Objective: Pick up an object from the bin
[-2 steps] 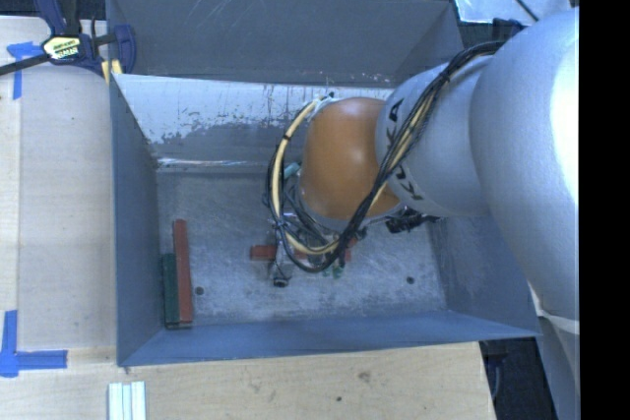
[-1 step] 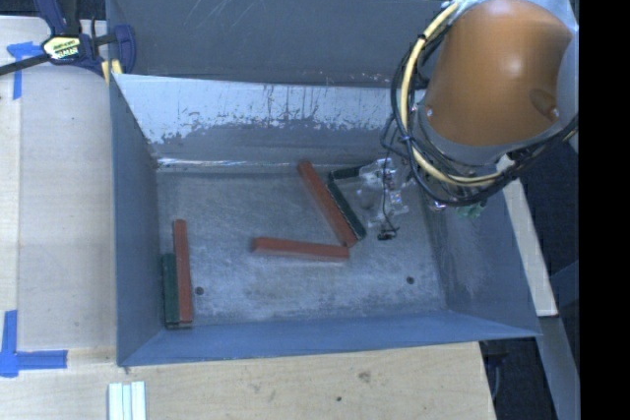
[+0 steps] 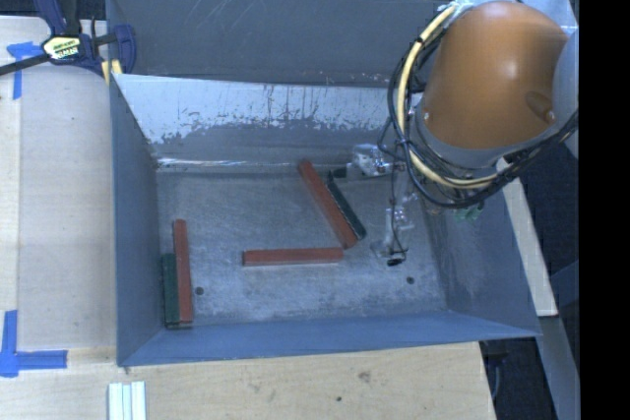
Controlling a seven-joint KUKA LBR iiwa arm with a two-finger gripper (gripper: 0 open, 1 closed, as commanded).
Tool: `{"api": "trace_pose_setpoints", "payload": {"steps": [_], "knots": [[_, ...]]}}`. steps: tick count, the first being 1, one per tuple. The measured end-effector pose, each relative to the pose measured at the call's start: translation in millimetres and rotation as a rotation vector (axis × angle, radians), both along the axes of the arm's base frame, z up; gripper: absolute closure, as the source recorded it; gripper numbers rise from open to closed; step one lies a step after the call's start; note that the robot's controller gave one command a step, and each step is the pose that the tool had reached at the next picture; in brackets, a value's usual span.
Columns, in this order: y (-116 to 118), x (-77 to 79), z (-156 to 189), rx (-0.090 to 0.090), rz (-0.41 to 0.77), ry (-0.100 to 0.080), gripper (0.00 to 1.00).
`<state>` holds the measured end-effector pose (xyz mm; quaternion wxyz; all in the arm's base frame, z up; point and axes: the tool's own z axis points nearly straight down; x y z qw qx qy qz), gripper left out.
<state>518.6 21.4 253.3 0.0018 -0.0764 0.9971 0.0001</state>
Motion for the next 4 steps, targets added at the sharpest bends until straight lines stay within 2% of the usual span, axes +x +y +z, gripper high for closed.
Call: {"api": "trace_pose_setpoints", "payload": {"steps": [1, 2, 3, 4], "knots": [[37.0, -34.0, -175.4, 0.001, 0.172, -0.004, 0.0], [103.0, 23.3, -182.8, 0.002, 0.319, -0.004, 0.0], [100.1, 22.6, -183.0, 0.0, 0.313, -0.001, 1.0], [45.6, 56.8, -182.3, -0.002, 0.214, -0.003, 1.0]]}}
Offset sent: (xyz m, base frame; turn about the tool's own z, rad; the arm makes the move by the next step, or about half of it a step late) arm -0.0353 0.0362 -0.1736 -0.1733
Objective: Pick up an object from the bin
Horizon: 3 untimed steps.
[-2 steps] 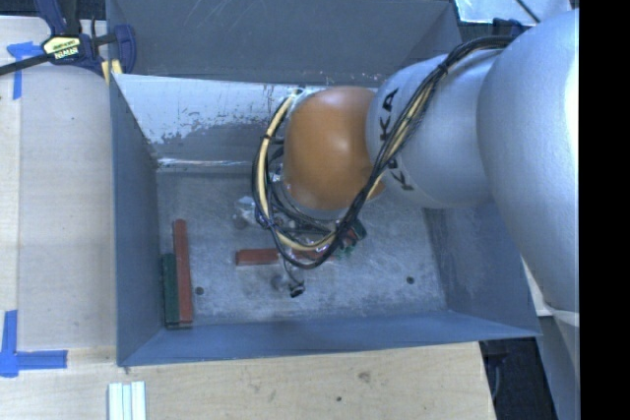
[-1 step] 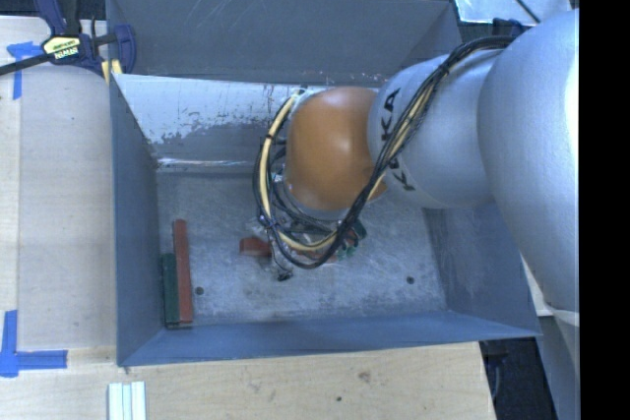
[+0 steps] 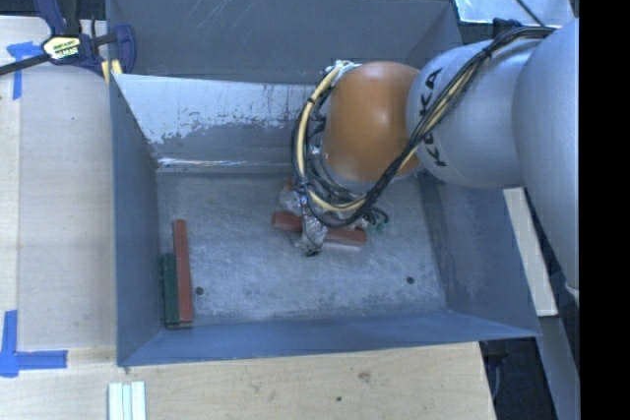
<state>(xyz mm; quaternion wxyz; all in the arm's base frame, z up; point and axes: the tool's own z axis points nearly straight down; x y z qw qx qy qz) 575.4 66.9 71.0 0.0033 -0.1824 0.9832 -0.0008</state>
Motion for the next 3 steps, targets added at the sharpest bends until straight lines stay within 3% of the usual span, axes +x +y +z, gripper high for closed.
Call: {"api": "trace_pose_setpoints", "payload": {"steps": [1, 2, 3], "knots": [[2.8, -1.4, -0.5, 0.001, 0.004, 0.003, 0.0], [3.1, -0.9, 0.2, 0.002, 0.003, 0.001, 1.0], [-9.8, -2.7, 161.6, 0.0, 0.162, -0.006, 1.0]]}}
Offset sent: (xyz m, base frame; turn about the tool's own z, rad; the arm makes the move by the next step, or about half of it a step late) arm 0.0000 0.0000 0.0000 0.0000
